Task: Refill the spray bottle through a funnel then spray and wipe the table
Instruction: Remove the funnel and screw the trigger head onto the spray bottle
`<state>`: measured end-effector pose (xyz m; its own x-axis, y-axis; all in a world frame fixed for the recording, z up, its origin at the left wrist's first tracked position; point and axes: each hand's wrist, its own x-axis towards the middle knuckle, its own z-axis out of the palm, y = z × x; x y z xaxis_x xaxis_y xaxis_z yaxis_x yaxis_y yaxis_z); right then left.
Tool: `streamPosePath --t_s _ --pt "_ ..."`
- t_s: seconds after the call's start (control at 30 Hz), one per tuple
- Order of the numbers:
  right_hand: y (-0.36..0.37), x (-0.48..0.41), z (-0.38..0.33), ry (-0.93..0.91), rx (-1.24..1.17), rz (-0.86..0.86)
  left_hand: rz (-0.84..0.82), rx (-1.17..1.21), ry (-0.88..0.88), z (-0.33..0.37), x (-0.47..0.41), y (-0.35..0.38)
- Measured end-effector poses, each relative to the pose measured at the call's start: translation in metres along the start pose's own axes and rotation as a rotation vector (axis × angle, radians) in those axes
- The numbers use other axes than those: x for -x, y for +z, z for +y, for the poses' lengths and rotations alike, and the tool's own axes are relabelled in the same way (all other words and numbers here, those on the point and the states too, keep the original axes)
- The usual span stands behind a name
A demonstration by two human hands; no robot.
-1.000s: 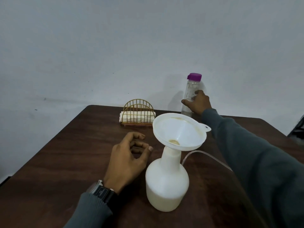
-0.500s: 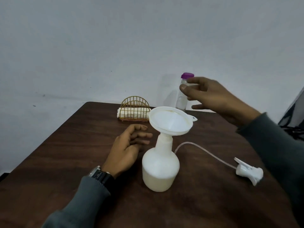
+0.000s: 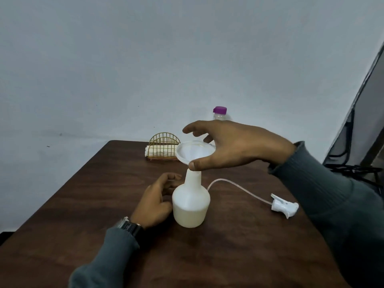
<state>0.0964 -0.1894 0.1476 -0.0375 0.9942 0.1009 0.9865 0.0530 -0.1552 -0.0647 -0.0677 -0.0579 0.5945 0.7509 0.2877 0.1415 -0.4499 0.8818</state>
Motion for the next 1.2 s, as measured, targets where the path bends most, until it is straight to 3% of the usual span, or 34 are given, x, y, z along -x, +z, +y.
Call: streamPosePath --t_s 0.43,0.77,1.2 --pt "-0.006 -0.004 0.009 0.069 -0.073 0.068 -0.295 -0.005 0.026 0.006 0.01 -0.003" --pt "-0.004 0.007 0.021 0.061 -0.204 0.146 -0.207 -0.005 0.052 0.004 0.008 0.006" --pt "-0.005 0.01 0.022 0.051 -0.102 0.026 -0.189 -0.022 0.027 -0.001 0.005 0.005"
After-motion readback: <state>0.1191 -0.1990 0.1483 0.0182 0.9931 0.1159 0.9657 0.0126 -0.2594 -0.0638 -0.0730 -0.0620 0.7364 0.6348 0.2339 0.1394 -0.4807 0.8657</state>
